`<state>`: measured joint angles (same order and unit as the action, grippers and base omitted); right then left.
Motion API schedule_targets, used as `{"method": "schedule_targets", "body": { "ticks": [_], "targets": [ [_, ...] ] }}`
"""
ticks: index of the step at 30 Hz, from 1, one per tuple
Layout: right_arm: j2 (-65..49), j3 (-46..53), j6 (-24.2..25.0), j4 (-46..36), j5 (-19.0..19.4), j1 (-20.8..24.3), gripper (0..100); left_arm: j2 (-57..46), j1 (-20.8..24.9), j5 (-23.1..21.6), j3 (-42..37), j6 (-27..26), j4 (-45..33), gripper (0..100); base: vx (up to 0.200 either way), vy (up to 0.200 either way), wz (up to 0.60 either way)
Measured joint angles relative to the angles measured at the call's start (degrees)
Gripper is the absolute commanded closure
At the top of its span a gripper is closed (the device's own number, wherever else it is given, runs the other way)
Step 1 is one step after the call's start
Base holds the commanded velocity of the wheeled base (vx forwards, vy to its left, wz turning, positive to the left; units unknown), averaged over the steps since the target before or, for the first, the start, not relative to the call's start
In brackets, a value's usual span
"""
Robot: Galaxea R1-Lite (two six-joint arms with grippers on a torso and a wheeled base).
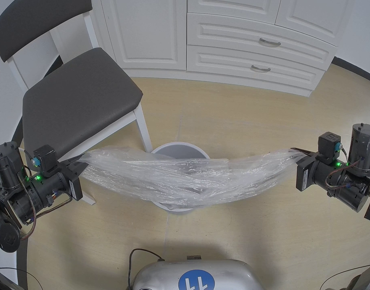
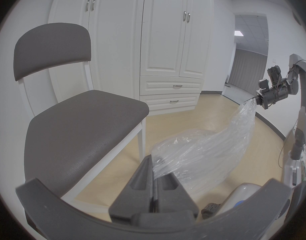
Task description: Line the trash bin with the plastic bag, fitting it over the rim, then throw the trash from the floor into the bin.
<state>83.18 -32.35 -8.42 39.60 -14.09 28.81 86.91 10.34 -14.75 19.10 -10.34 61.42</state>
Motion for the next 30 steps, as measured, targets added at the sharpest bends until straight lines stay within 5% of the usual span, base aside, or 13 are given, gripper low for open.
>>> {"method": "schedule_targets", "body": {
  "ticks": [10,30],
  "targets": [
    [0.1,2.5,-0.3,2.5,-0.2,2.1,100,-0.3,-0.1,0.1,0.1,0.0,0.0,100,0.000,0.000,0.00],
    [-0.4,4.1,-4.6,2.4,0.0,-2.2,100,1.4,-5.5,-0.5,1.3,0.0,0.0,100,0.000,0.000,0.00]
  ]
}}
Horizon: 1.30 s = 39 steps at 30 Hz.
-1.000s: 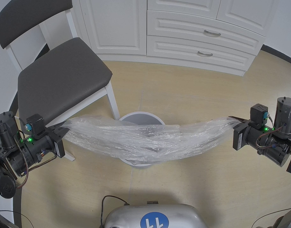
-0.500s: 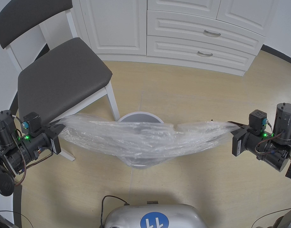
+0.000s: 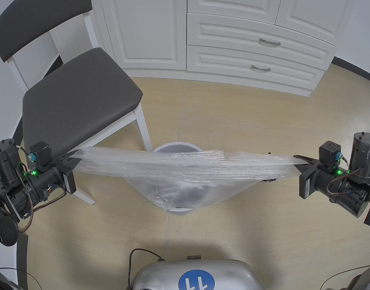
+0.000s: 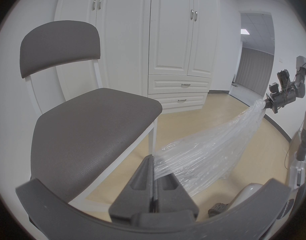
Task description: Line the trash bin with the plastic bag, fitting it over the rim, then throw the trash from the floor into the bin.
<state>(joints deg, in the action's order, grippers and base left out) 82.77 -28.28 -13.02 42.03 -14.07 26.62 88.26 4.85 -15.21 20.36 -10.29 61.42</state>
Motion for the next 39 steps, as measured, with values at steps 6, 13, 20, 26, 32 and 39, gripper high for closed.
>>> {"method": "schedule_targets", "body": {
  "ticks": [6,13,20,26,32,39],
  "targets": [
    [0.0,0.3,-1.0,0.0,0.2,-1.3,100,0.2,-0.5,-0.1,0.1,0.0,0.0,100,0.000,0.000,0.00],
    [0.0,0.3,-1.1,0.1,0.2,-1.8,100,0.2,-0.5,0.0,0.2,0.0,0.0,100,0.000,0.000,0.00],
    [0.0,-0.2,-0.9,0.2,-0.1,-1.5,100,0.2,0.6,0.4,0.4,0.1,0.1,100,0.000,0.000,0.00],
    [0.2,-0.5,-0.5,1.1,-0.4,0.4,100,0.8,4.7,0.8,0.4,0.6,3.3,100,0.000,0.000,0.00],
    [0.9,-0.5,1.1,5.0,-1.3,3.1,100,2.4,9.6,1.9,-0.1,1.4,8.1,100,0.000,0.000,0.00],
    [3.2,-0.8,4.5,11.2,-3.5,7.8,100,4.2,14.8,5.8,-0.5,4.0,12.1,100,0.000,0.000,0.00]
  ]
}}
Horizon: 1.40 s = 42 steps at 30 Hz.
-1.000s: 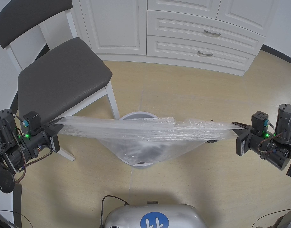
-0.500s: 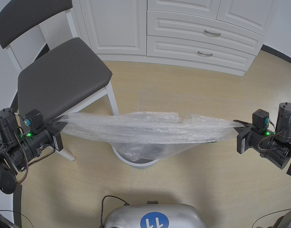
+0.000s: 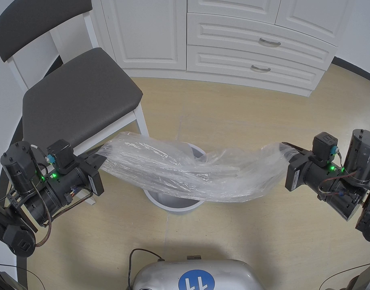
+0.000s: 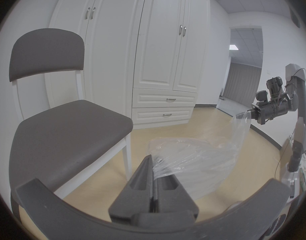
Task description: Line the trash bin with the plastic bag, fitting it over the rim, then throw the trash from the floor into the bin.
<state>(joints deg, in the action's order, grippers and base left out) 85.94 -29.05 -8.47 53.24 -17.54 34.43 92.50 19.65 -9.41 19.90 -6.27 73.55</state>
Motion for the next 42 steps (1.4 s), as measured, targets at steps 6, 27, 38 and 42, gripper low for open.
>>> {"method": "schedule_targets", "body": {
  "ticks": [6,27,38,42],
  "targets": [
    [3.9,-0.5,3.7,6.4,-0.1,4.7,100,1.8,3.6,3.0,0.4,2.2,4.6,100,0.000,0.000,0.00],
    [17.7,-8.7,19.7,14.3,-1.8,16.3,100,10.9,14.3,13.7,3.9,6.2,14.4,100,0.000,0.000,0.00],
    [26.3,-13.5,22.3,19.7,-3.2,17.7,100,12.1,15.0,13.7,3.3,6.2,14.3,100,0.000,0.000,0.00],
    [29.2,-15.0,23.3,22.4,-3.4,17.7,100,13.6,14.8,13.7,3.5,6.2,14.3,100,0.000,0.000,0.00]
  ]
}}
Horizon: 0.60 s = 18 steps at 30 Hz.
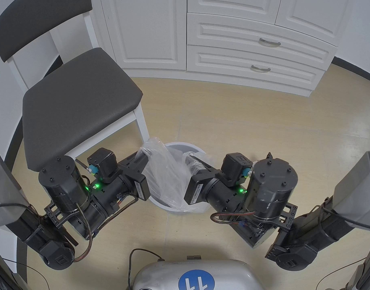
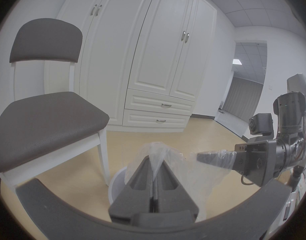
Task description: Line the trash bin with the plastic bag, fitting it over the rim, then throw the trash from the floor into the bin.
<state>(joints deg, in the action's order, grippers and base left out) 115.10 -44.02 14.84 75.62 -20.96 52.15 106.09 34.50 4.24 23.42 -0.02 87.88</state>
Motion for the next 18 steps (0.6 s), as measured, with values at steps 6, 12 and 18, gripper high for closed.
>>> {"method": "schedule_targets", "body": {
  "ticks": [6,12,18],
  "targets": [
    [3.8,-2.5,1.4,0.7,0.0,-1.0,100,1.5,-0.5,0.0,0.3,0.0,0.0,100,0.000,0.000,0.00],
    [6.6,-4.2,3.0,3.6,0.2,-2.0,100,3.4,-1.3,0.0,1.0,0.1,0.0,100,0.000,0.000,0.00],
    [8.6,-5.3,3.1,4.9,0.4,-3.0,100,6.9,-1.9,0.0,3.3,2.6,0.1,100,0.000,0.000,0.00]
  ]
}}
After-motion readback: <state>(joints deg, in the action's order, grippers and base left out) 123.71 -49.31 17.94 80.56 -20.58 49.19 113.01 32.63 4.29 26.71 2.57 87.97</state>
